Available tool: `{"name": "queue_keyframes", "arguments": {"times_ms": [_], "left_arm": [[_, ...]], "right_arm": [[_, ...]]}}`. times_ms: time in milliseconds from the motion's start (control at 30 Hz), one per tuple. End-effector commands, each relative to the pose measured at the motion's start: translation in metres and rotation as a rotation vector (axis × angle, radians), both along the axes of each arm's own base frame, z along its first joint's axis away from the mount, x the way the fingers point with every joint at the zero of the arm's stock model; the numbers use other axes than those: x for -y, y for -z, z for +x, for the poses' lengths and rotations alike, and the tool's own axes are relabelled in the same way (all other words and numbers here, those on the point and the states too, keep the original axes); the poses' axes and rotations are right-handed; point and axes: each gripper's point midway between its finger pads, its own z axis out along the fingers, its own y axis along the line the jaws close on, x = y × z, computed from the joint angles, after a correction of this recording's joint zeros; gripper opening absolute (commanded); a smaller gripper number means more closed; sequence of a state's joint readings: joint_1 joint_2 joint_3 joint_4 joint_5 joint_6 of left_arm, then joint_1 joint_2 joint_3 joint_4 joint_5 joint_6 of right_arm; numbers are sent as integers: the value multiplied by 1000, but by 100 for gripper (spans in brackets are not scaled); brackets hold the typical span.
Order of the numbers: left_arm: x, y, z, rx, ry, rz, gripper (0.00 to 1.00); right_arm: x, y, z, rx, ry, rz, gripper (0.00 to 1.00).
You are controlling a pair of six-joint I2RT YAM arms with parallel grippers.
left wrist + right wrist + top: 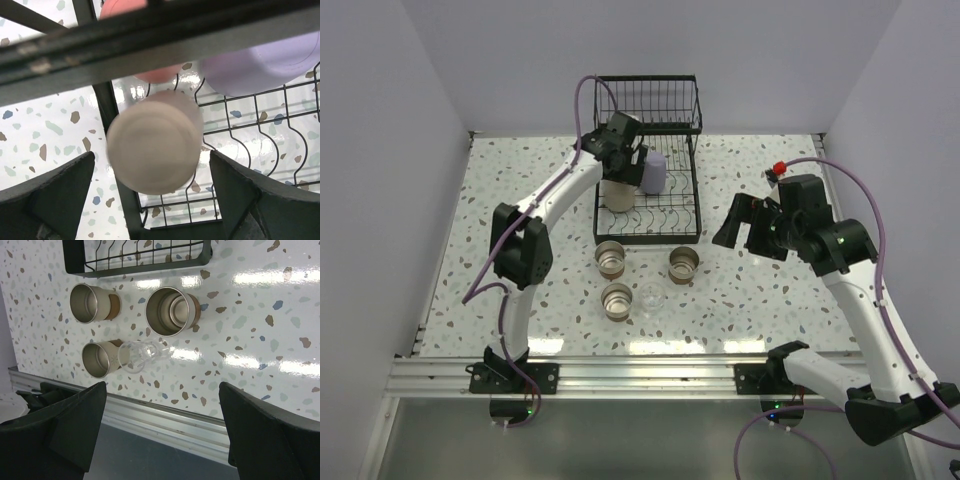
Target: Load the cups into the dish rack
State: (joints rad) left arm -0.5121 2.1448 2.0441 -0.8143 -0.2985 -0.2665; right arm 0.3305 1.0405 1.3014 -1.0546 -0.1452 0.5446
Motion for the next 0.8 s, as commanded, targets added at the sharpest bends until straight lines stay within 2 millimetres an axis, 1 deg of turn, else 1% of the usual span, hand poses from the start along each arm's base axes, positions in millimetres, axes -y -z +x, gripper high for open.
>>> {"name": "queue_keyframes", "arguments": {"times_ms": [0, 33, 133, 167, 233, 267, 333, 367, 400, 433, 467, 500, 533, 567, 600, 633, 667, 700, 733, 767], "left_arm": [[-3, -24, -1, 45, -8, 8, 100], [-4, -26, -2, 47, -11, 11, 100], [-6, -39, -6, 70, -22, 1, 100], [-8, -49, -8, 87, -25, -9, 100], [-10, -60, -11, 103, -32, -16, 100], [-12, -72, -14, 123, -37, -30, 100], [-16, -87, -18, 146, -46, -42, 100], [-18, -101, -22, 169, -53, -59, 100], [-20, -108, -24, 182, -57, -67, 100], [-22, -115, -27, 191, -61, -76, 100], [-23, -128, -33, 213, -65, -99, 100], [-26, -130, -38, 212, -67, -103, 100], [-27, -143, -44, 231, -68, -136, 100], [-27, -146, -48, 234, -65, -150, 100], [-29, -139, -55, 216, -65, -150, 100], [-27, -141, -59, 219, -59, -173, 100], [-30, -153, -68, 240, -62, -206, 100], [-33, -138, -76, 209, -66, -201, 100], [-35, -151, -84, 241, -60, -240, 100], [-35, -150, -90, 240, -64, -261, 100]], "right_arm": [[2, -5, 0, 30, -4, 1, 97], [1, -5, 0, 32, -7, 3, 97], [1, -5, -1, 33, -10, 6, 97], [0, -5, -1, 34, -10, 7, 97], [1, -4, 0, 38, -10, 3, 97], [1, -3, -1, 39, -12, 1, 96], [0, -2, -2, 41, -25, 3, 96], [-1, -2, -1, 43, -33, 5, 96], [-4, 2, -3, 31, -50, 15, 96], [-8, 5, -1, 16, -61, 25, 96], [-11, 12, -2, -6, -72, 33, 96], [-16, 15, -3, -29, -81, 51, 95], [-24, 21, -2, -51, -106, 68, 95], [-29, 26, -3, -65, -116, 68, 95], [-34, 28, -2, -73, -122, 66, 95], [-42, 30, -2, -55, -146, 39, 95], [-49, 32, 1, -59, -163, 19, 95], [-55, 33, 1, -59, -178, 2, 95], [-65, 35, -2, -65, -214, -14, 95], [-70, 41, 4, -87, -220, -36, 94]]}}
